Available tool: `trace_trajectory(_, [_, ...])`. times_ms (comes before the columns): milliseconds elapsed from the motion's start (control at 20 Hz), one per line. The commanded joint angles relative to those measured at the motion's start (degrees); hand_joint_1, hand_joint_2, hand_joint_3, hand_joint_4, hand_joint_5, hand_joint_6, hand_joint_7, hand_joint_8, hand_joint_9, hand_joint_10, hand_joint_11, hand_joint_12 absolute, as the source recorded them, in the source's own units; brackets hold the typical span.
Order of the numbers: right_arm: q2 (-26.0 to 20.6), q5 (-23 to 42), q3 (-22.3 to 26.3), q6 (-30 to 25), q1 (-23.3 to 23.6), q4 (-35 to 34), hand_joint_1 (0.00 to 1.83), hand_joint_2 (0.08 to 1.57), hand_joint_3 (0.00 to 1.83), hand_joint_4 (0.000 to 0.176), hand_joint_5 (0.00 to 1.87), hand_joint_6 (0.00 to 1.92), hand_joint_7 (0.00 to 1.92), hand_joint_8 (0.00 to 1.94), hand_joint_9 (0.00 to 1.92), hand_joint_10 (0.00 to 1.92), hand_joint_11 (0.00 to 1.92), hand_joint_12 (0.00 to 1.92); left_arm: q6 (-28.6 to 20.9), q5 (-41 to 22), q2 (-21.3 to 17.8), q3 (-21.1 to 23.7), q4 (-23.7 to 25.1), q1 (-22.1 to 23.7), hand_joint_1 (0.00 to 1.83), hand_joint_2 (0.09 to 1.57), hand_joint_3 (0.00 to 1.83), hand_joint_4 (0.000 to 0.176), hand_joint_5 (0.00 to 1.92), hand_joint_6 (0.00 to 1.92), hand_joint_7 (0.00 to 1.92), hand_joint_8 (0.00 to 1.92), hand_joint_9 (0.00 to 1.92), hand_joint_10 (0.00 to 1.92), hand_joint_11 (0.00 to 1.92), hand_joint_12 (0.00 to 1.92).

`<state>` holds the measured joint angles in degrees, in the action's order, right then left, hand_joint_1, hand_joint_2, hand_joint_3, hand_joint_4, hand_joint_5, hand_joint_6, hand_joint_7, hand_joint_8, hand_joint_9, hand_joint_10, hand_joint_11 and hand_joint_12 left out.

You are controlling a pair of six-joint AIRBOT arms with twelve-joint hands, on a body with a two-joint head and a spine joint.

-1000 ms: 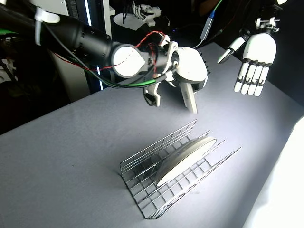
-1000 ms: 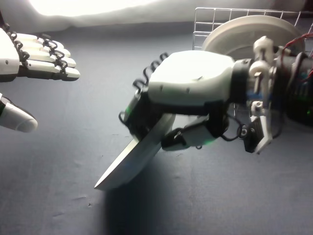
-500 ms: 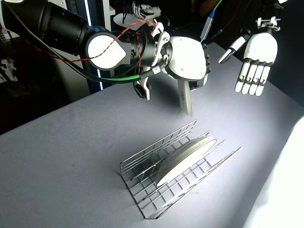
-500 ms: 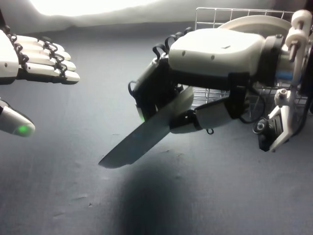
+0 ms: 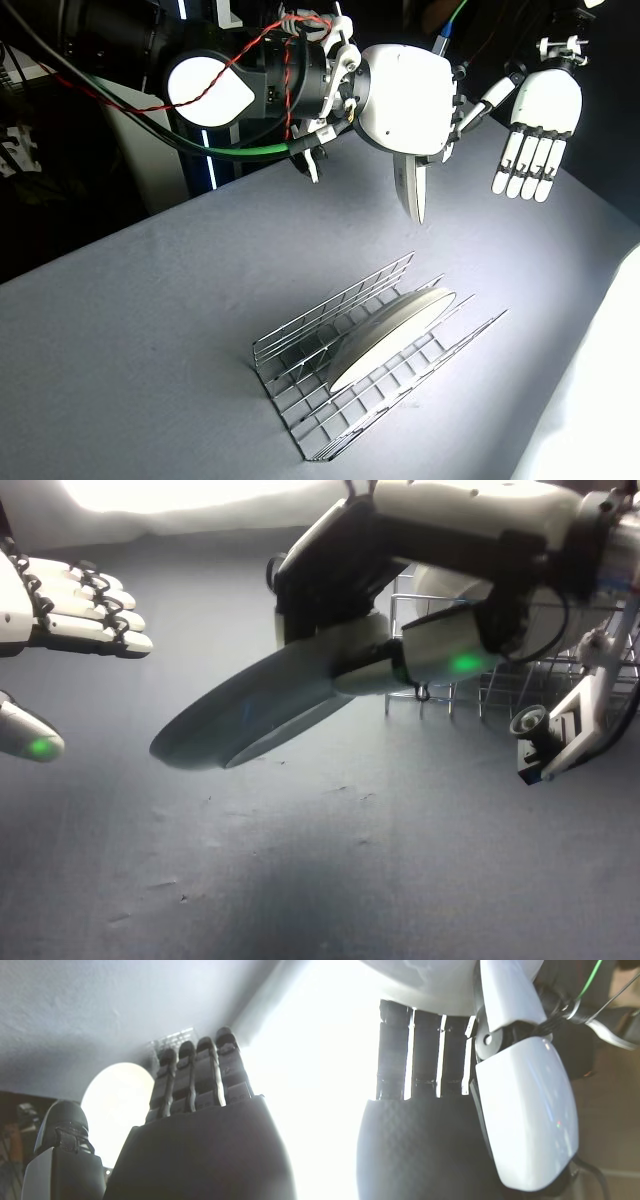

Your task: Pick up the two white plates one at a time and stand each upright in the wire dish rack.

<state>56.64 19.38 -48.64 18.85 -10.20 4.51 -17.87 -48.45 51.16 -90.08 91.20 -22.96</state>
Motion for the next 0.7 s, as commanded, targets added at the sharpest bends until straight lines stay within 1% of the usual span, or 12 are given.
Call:
trace_trajectory(0, [-0.4, 8.9, 0.3, -1.0, 1.3, -2.0, 1.39, 1.07, 0.0, 0.0, 0.99, 0.93, 1.05, 0.77, 1.04, 1.02, 0.94, 0.98, 0.0, -0.4, -0.5, -0.4, -3.2, 0.1, 0.0, 1.1, 0.0, 0.0, 0.08, 0.0, 0.05, 0.0, 0.0, 0.0, 0.0, 0.0])
trace_trajectory(50, [-1.0, 9.0, 0.4, -1.0, 1.4, -3.9, 1.39, 1.08, 0.0, 0.0, 0.96, 0.94, 1.03, 0.82, 1.04, 1.06, 0.92, 0.99, 0.0, -0.2, -0.4, -0.6, -3.0, -0.2, 0.0, 1.09, 0.0, 0.0, 0.07, 0.0, 0.04, 0.0, 0.0, 0.0, 0.0, 0.0])
trace_trajectory(100, [-1.4, 9.0, 0.4, -1.1, 1.5, -5.1, 1.39, 1.09, 0.0, 0.0, 0.92, 0.98, 1.02, 0.85, 1.05, 1.04, 0.92, 0.98, 0.0, -0.2, -0.4, -0.7, -2.9, -0.4, 0.0, 1.09, 0.0, 0.0, 0.06, 0.0, 0.04, 0.0, 0.0, 0.0, 0.0, 0.0])
trace_trajectory(150, [-1.9, 9.0, 0.4, -1.1, 1.6, -6.2, 1.39, 1.09, 0.0, 0.0, 0.92, 0.99, 1.02, 0.85, 1.06, 1.02, 0.93, 0.97, 0.0, -0.2, -0.4, -0.9, -2.9, -0.5, 0.0, 1.1, 0.0, 0.0, 0.07, 0.01, 0.06, 0.01, 0.01, 0.0, 0.0, 0.0])
trace_trajectory(250, [-2.6, 9.0, 0.4, -1.2, 2.0, -10.2, 1.39, 1.08, 0.0, 0.0, 0.97, 0.95, 1.02, 0.85, 1.04, 1.03, 0.94, 0.97, 0.0, -0.2, -0.4, -1.2, -2.9, -0.7, 0.0, 1.1, 0.0, 0.0, 0.07, 0.01, 0.05, 0.0, 0.0, 0.0, 0.0, 0.0])
trace_trajectory(400, [-3.3, 9.0, 0.3, -1.3, 2.7, -15.2, 1.39, 1.08, 0.0, 0.0, 0.97, 0.95, 1.03, 0.84, 1.03, 1.03, 0.93, 0.97, 0.1, -0.2, -0.4, -1.4, -2.9, -1.0, 0.0, 1.1, 0.0, 0.0, 0.07, 0.0, 0.05, 0.0, 0.0, 0.0, 0.0, 0.0])
trace_trajectory(450, [-3.7, 9.0, 0.3, -1.3, 3.0, -19.3, 1.39, 1.08, 0.0, 0.0, 0.98, 0.93, 1.04, 0.82, 1.04, 1.01, 0.93, 0.98, 0.1, -0.2, -0.4, -1.2, -2.9, -1.1, 0.0, 1.1, 0.0, 0.0, 0.06, 0.0, 0.05, 0.0, 0.0, 0.0, 0.0, 0.0])
trace_trajectory(650, [-4.3, 9.0, 0.3, -1.4, 3.0, -23.4, 1.39, 1.08, 0.0, 0.0, 0.95, 0.96, 1.02, 0.85, 1.04, 1.03, 0.93, 1.0, 0.1, -0.2, -0.4, -1.2, -2.7, -1.1, 0.0, 1.09, 0.0, 0.0, 0.06, 0.0, 0.05, 0.0, 0.0, 0.0, 0.0, 0.0])
